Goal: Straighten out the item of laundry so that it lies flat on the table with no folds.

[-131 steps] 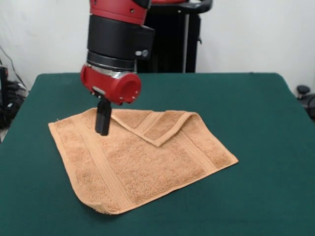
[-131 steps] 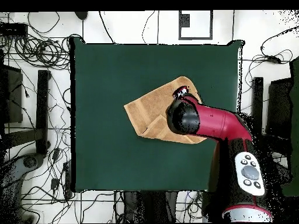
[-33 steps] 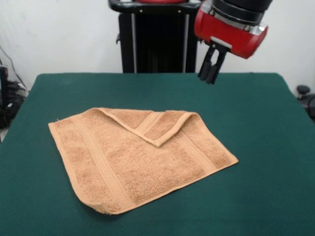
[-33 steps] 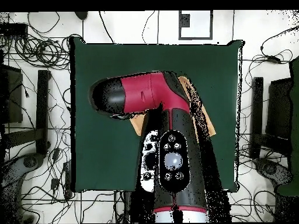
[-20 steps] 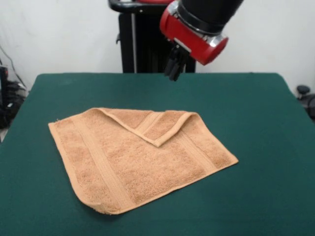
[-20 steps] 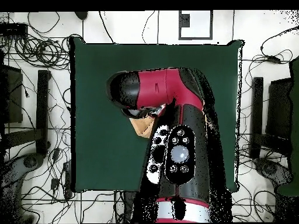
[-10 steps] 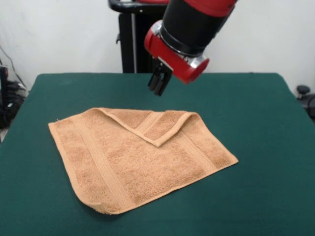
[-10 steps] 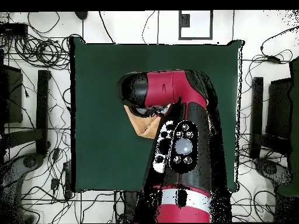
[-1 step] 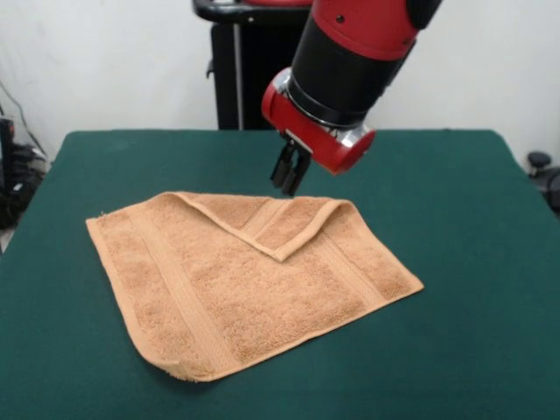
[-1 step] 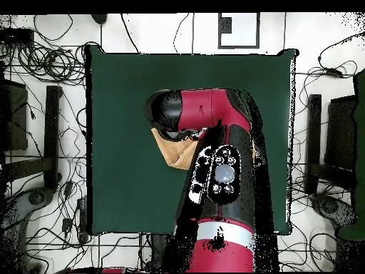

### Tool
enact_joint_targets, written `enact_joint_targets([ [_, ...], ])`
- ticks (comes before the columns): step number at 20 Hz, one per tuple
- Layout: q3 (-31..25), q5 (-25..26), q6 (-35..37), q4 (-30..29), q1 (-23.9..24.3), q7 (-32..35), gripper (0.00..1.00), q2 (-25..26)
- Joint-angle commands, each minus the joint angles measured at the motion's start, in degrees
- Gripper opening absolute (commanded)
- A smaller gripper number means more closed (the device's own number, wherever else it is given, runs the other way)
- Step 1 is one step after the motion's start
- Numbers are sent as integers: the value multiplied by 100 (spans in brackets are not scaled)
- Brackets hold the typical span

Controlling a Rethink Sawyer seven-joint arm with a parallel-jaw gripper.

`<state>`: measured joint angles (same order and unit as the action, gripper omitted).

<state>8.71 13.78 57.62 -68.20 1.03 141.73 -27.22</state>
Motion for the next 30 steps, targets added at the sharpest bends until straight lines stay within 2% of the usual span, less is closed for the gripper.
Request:
enact_joint_targets([
  [1,-75,-405,-610,-506,-239,1524,0,-12],
  [6,-95,-581,-1054,-642,-177,1489,0,39],
  [12,37,-658,-1081,-459,-216,1293,0,118],
  [16,-7,-726,-1312,-180,-232,1280,0,411],
  [21,-228,-844,-1489,304,11,953,0,949],
  [30,-239,-1028,-1842,468,-25,928,0,1252],
])
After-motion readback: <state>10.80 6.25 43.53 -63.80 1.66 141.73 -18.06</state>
